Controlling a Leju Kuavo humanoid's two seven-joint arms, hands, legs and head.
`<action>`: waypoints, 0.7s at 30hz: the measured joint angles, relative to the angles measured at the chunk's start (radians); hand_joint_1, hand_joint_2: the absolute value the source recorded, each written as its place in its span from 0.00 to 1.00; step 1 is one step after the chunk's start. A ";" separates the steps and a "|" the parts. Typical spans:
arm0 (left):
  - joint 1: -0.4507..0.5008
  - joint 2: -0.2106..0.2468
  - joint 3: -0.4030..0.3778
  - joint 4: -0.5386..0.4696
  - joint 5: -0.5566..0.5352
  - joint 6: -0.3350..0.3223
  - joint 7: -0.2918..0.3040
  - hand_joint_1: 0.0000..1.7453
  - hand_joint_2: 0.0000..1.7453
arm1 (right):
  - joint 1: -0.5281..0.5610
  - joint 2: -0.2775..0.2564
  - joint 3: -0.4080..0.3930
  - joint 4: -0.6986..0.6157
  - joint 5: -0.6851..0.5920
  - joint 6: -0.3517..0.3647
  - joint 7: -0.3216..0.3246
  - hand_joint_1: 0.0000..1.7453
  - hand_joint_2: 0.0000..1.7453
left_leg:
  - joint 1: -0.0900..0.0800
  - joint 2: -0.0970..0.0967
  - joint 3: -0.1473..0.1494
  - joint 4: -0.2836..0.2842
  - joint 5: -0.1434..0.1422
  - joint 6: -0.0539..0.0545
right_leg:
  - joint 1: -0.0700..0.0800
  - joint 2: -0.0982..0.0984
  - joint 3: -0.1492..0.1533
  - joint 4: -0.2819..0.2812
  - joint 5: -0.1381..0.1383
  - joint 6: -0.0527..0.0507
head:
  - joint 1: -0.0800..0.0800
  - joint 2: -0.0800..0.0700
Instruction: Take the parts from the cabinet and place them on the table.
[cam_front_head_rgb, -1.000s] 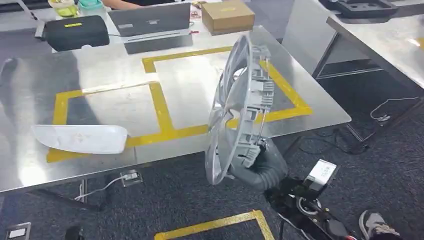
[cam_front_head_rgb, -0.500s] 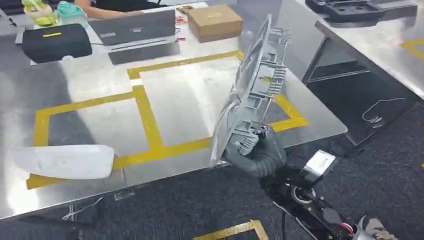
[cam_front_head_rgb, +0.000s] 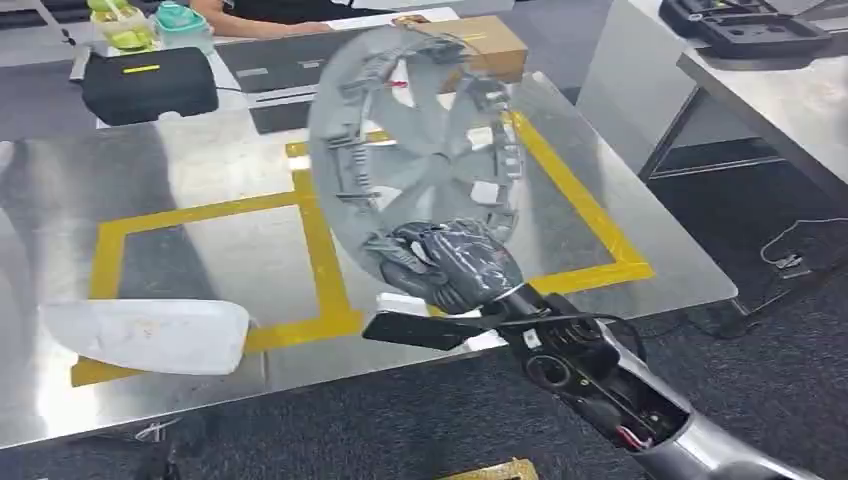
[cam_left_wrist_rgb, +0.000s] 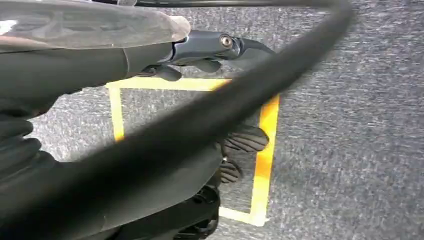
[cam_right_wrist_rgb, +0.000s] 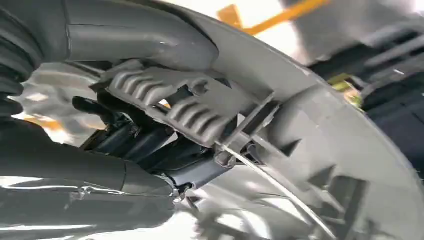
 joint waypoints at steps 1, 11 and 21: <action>0.000 0.000 -0.002 0.000 0.000 0.000 -0.002 0.00 1.00 | -0.022 0.024 0.022 0.058 0.042 0.001 0.002 1.00 1.00 | 0.002 0.002 0.002 -0.001 0.000 -0.001 | 0.002 0.001 0.000 -0.001 0.000 0.000 | -0.009 0.000; 0.000 -0.002 -0.015 0.000 -0.007 0.000 -0.010 0.00 1.00 | -0.097 0.149 0.112 0.443 0.141 0.008 0.019 1.00 1.00 | 0.002 0.000 0.011 -0.017 0.004 -0.012 | 0.003 -0.003 0.002 0.000 -0.006 -0.011 | -0.029 0.000; -0.006 -0.002 -0.026 0.000 -0.018 -0.005 -0.015 0.00 1.00 | -0.115 0.177 0.130 0.628 0.182 0.047 0.119 1.00 1.00 | 0.002 0.000 0.014 -0.018 0.002 -0.016 | 0.001 -0.003 0.007 -0.004 -0.006 -0.012 | -0.029 0.000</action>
